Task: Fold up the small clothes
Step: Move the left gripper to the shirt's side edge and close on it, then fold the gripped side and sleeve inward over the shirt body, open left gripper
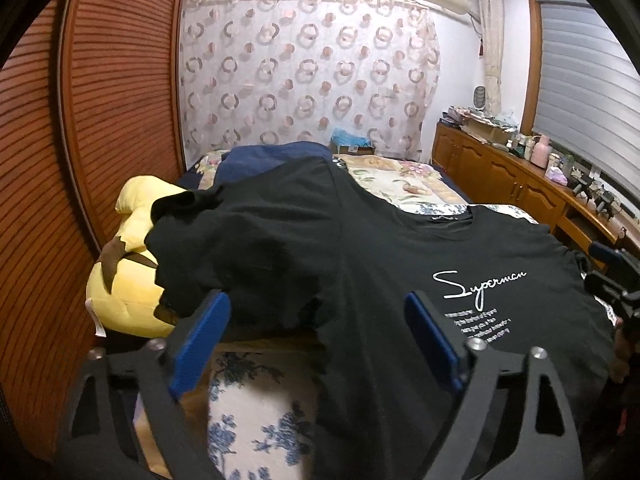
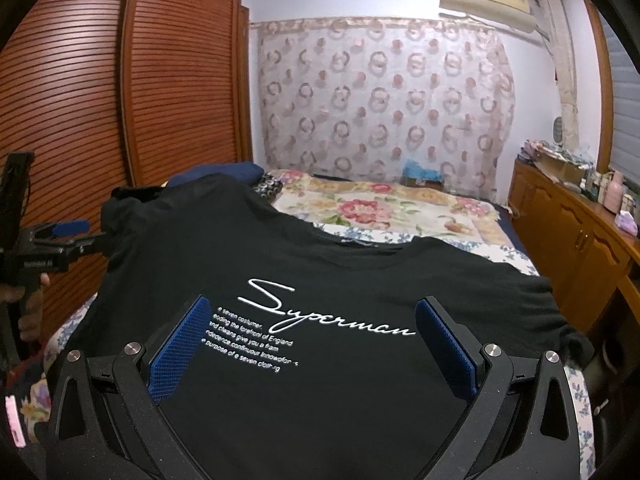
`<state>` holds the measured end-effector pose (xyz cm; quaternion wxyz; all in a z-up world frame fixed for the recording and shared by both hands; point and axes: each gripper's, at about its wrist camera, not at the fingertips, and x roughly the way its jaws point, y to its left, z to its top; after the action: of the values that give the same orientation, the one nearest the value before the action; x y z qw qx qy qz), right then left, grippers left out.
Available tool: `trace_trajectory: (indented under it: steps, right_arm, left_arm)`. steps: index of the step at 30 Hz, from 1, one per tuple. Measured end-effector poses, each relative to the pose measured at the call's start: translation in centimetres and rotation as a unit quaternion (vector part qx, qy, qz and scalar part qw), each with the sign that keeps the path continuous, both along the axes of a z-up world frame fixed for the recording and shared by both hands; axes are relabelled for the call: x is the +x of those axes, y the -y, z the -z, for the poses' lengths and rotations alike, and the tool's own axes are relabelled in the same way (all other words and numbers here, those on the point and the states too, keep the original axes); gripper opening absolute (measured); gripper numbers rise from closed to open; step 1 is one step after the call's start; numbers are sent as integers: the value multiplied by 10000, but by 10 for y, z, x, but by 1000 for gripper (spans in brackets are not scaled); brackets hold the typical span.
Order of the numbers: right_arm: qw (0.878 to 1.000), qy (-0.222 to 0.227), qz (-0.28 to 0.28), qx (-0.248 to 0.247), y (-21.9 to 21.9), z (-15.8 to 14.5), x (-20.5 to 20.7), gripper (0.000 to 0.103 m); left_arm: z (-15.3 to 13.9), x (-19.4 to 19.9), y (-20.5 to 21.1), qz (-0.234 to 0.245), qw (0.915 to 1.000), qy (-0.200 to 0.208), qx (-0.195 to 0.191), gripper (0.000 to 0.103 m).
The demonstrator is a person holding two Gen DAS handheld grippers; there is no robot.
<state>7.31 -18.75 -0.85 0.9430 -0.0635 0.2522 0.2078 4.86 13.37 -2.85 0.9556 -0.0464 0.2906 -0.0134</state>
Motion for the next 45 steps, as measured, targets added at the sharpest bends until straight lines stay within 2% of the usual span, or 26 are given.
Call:
trace_trajectory:
  steps: [5,9,13,21,26,30,31,32,34,35,40,45]
  right_arm:
    - [9995,-266,-178,-66,-7,15,10,103]
    - [9980,-529,-337,-107,-12,28,17,103]
    - [9971,-622,-410,-163,-15,35,17,103]
    - [9959,-723,-498,-221,-19,42,18,103]
    - [9955,-771,-498,-237,-19,47,20,103]
    - [9952,-809,-502,-239,-18,50,19,103]
    - [9951,-820,-501,-238,-18,50,18,103]
    - [9951,-825,-499,-240,-16,50,18,103]
    - [9952,-822,-490,-222,-14,49,17,103]
    - [9952,-822,-481,-212,-13,49,18,103]
    - [9956,-831,-414,-116,-8,47,19,103]
    - [9961,-803,-365,-47,0,44,19,103]
  left_arm:
    - [3,12,-22,-108,9998,-142,-60,64]
    - [4,18,-40,-321,9993,-197,-11,63]
    - [2,26,-57,-418,9989,-224,-11,63]
    - [-1,58,-83,-628,9969,-391,266,63]
    - [-10,73,-89,-476,9977,-385,279,63]
    - [-6,89,-86,-417,9957,-583,593,62]
    - [-6,91,-86,-382,9954,-593,645,48]
    - [-6,92,-86,-351,9951,-619,687,23]
    - [-11,91,-85,-404,9951,-610,672,7]
    - [-15,89,-85,-392,9957,-565,613,3]
    - [-48,85,-59,-139,9973,-350,637,2]
    - [-82,89,-8,315,9966,-165,750,1]
